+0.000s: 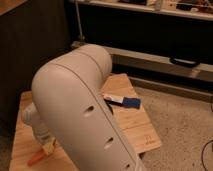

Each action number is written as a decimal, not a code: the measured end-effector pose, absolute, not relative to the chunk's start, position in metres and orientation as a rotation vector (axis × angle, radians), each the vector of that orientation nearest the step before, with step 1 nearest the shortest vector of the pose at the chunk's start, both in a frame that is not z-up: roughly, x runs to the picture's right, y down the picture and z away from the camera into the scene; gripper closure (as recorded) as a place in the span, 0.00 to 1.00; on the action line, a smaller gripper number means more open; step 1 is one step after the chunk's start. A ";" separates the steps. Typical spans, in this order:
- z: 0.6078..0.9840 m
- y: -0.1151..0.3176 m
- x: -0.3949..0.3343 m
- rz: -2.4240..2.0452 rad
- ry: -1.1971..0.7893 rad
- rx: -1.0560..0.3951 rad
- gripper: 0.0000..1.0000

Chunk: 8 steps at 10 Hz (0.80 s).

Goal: Drag the pepper across the table

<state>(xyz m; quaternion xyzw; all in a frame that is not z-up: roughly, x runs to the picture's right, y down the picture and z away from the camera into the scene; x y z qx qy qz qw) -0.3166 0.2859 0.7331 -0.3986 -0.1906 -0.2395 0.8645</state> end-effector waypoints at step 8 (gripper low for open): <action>0.723 0.287 -0.341 -0.568 -0.458 -0.826 0.85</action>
